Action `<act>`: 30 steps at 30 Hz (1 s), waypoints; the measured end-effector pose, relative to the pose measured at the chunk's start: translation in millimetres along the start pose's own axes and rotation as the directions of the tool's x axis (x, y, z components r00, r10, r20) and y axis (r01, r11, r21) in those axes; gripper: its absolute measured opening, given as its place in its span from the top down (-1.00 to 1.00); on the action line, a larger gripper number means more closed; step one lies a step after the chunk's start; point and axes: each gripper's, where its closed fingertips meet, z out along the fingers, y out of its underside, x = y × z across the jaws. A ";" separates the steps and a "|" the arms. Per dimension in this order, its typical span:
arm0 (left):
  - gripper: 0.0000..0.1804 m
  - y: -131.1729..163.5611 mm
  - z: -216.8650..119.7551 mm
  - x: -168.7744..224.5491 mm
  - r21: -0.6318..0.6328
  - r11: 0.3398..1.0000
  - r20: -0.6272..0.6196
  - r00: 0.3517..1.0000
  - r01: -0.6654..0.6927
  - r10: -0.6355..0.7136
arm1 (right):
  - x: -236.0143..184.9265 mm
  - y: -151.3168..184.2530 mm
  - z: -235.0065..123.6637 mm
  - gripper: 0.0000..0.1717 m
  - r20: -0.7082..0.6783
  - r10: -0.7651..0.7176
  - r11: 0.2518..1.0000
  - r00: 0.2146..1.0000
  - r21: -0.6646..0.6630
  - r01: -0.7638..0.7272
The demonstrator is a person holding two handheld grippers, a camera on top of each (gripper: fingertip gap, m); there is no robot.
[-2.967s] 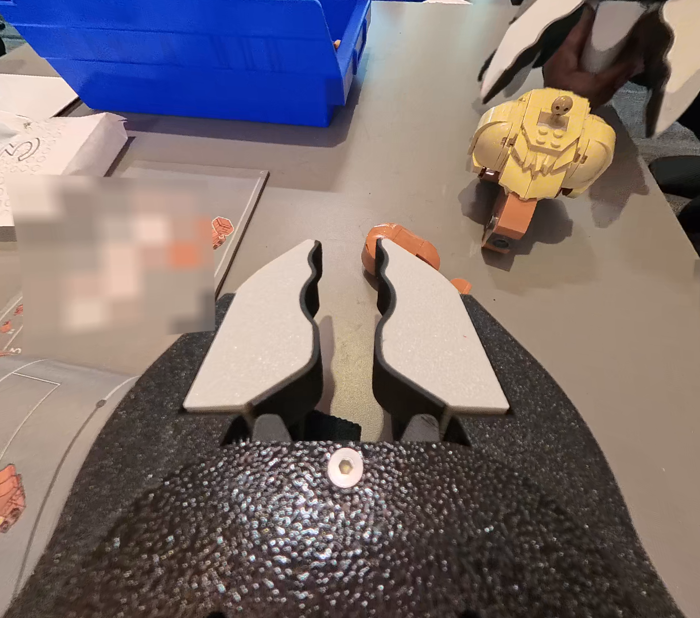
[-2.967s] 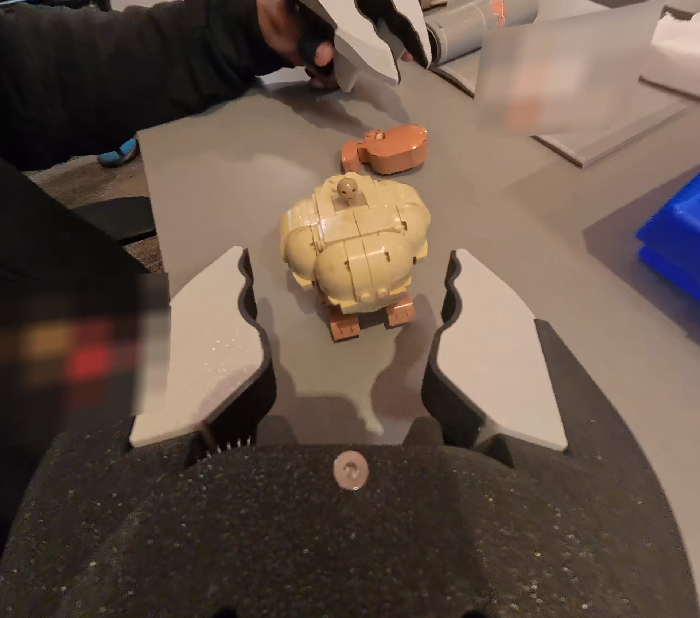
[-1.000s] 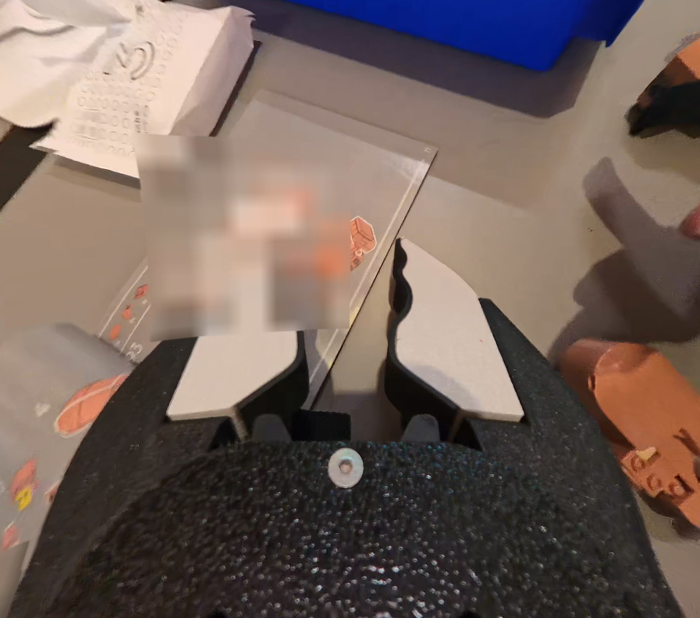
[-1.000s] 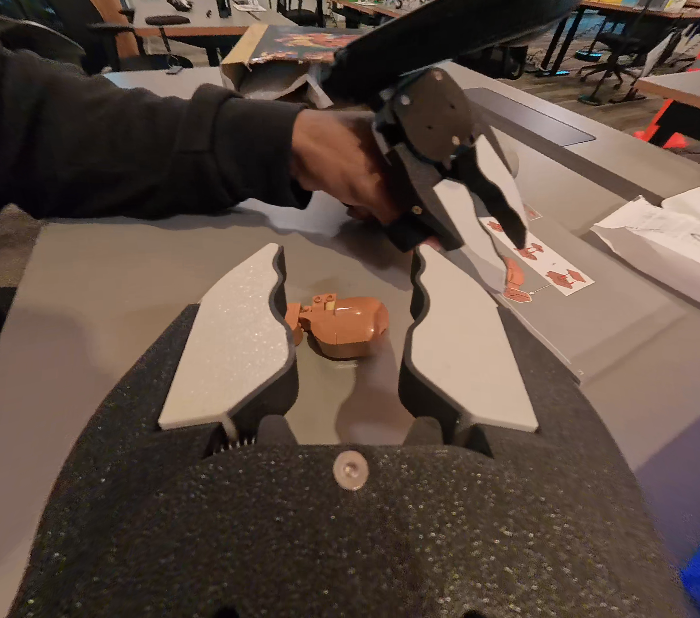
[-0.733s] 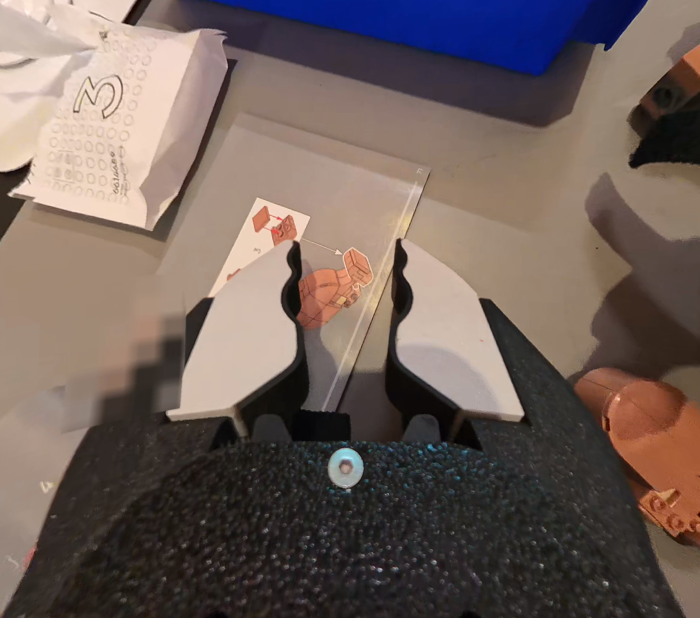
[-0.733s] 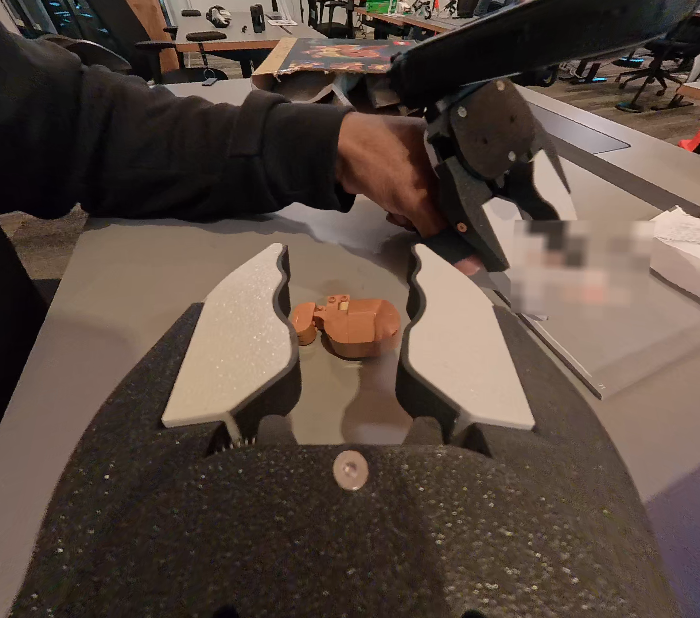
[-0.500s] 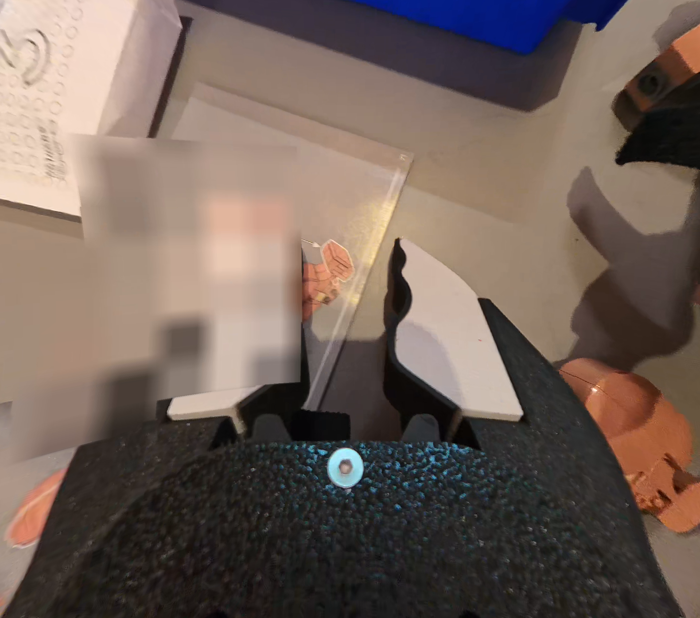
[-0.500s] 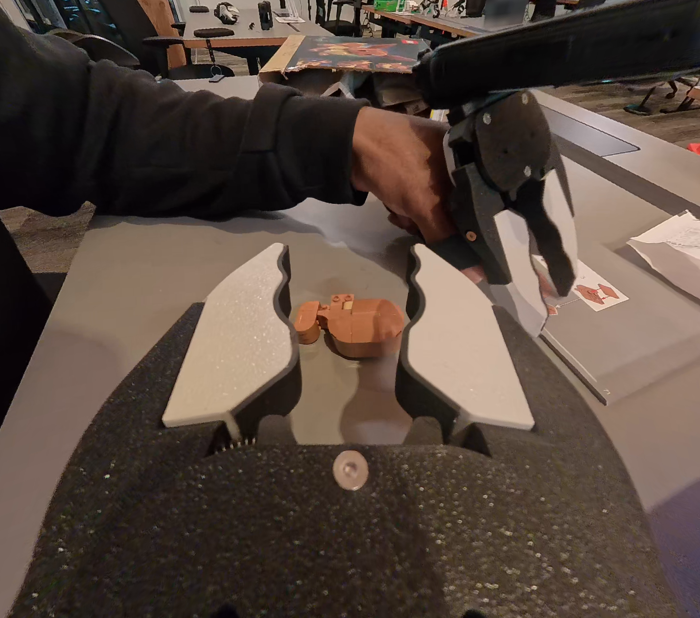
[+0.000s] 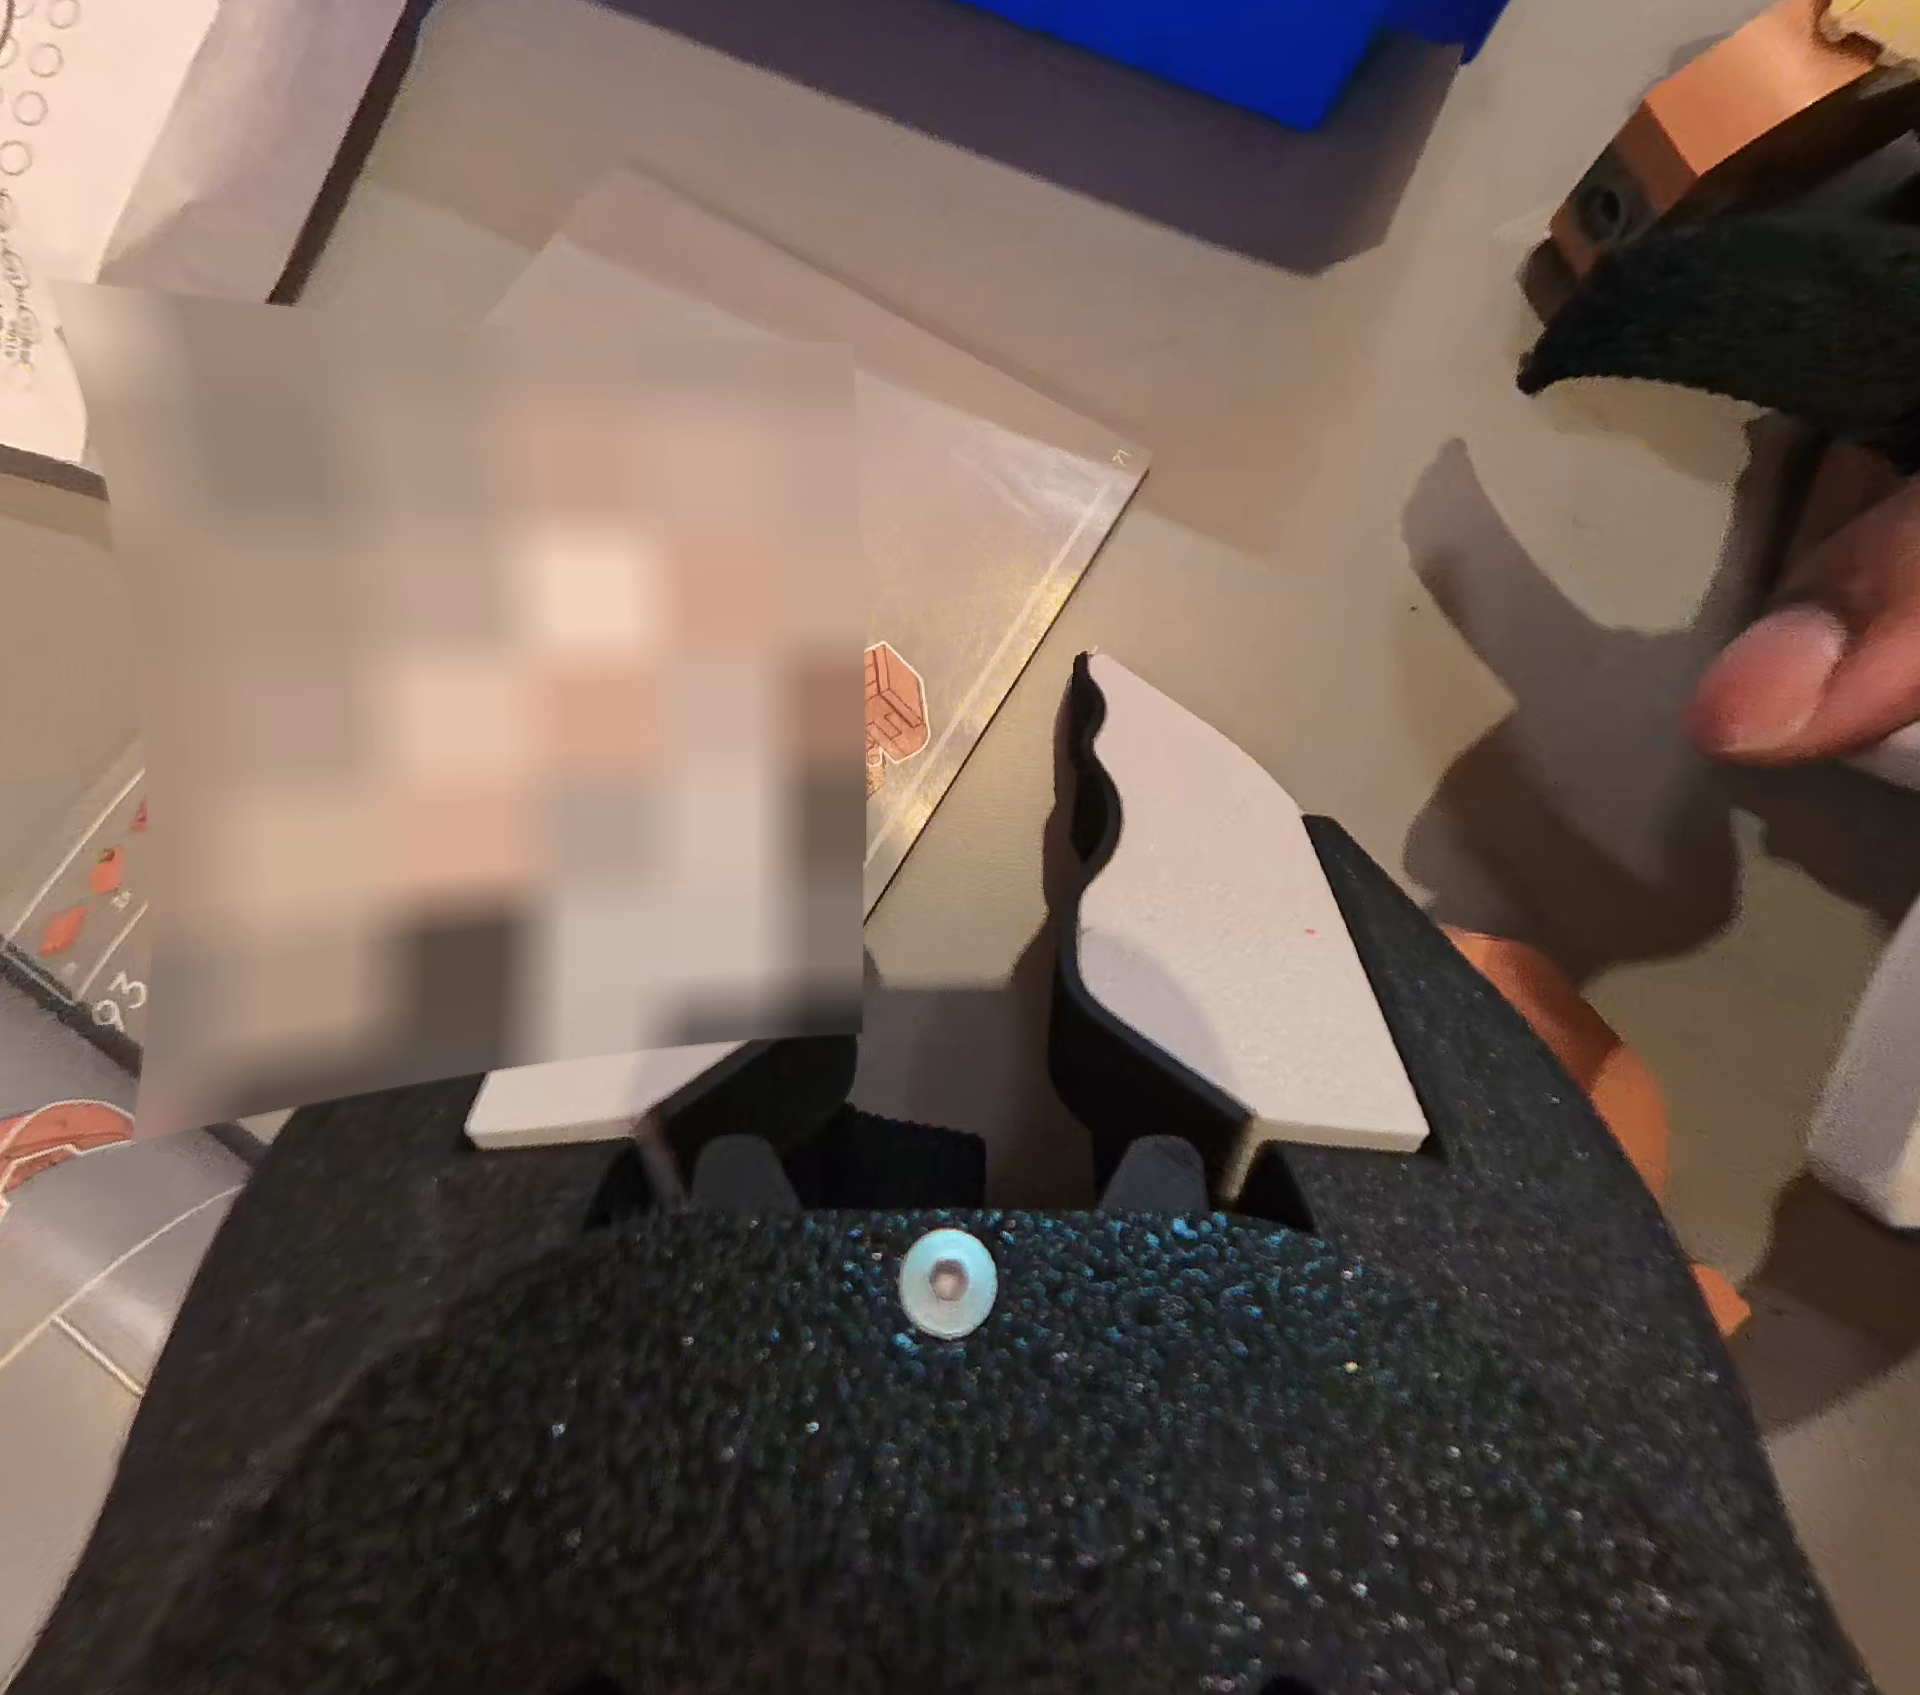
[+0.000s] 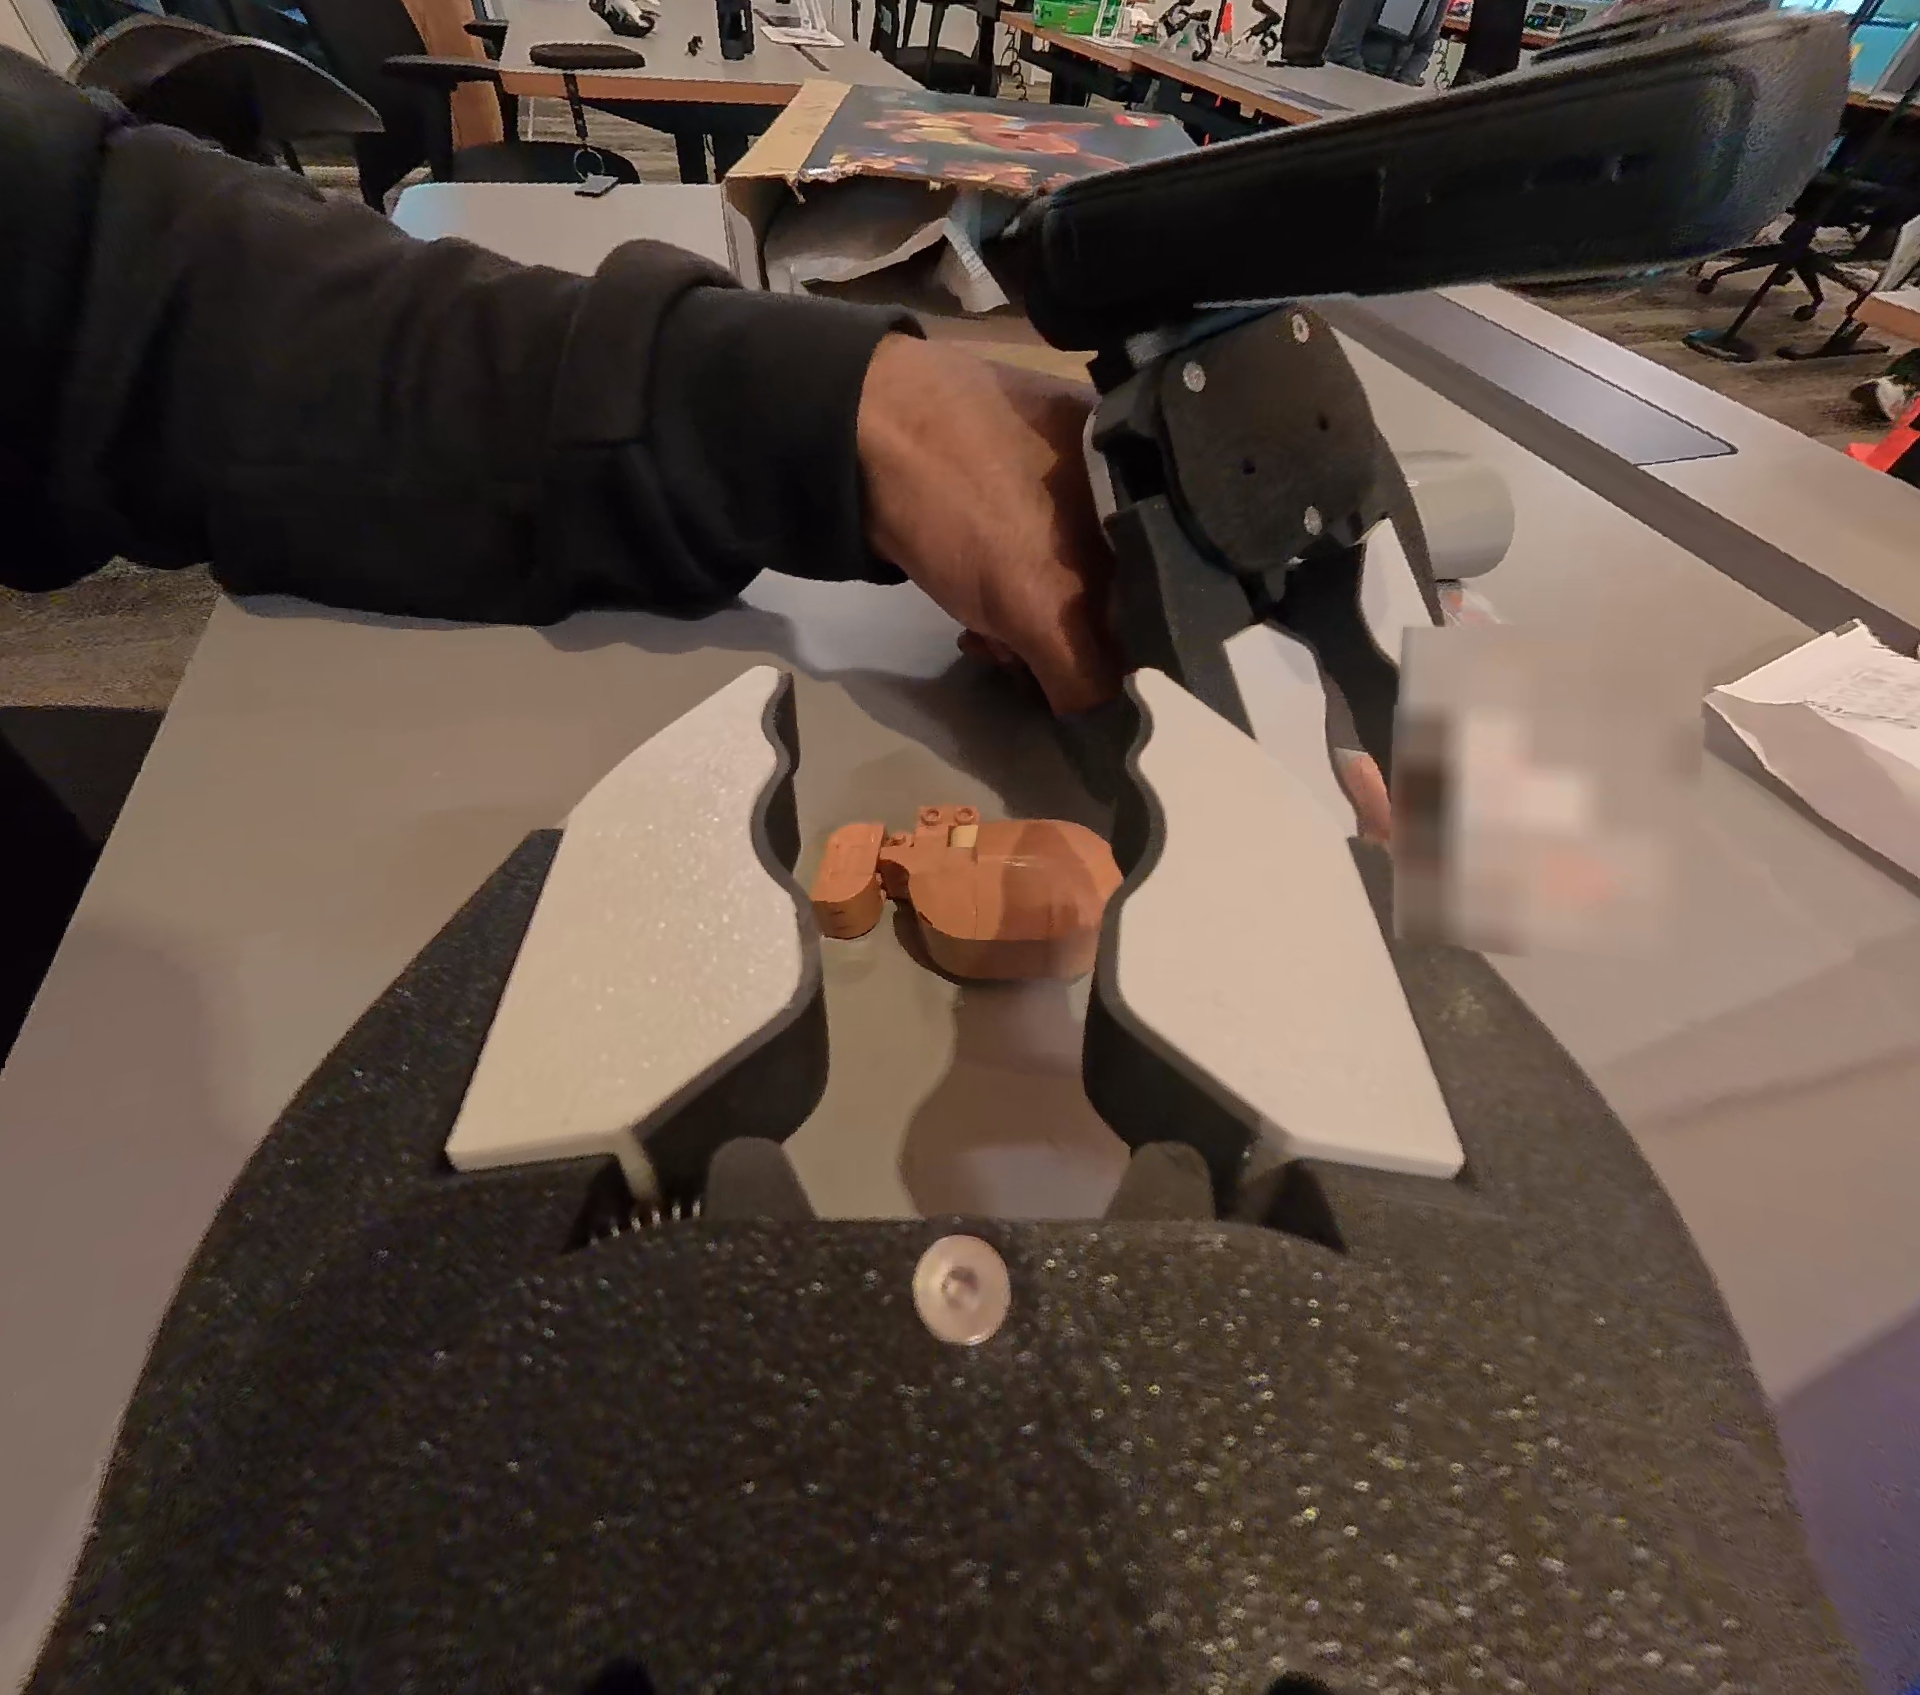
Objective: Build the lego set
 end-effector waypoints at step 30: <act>0.56 -0.1 0.2 8.3 -0.001 0.993 -0.036 0.993 -0.116 0.116 | -14.0 3.3 -8.5 0.34 0.093 -0.020 1.000 0.995 -0.012 0.022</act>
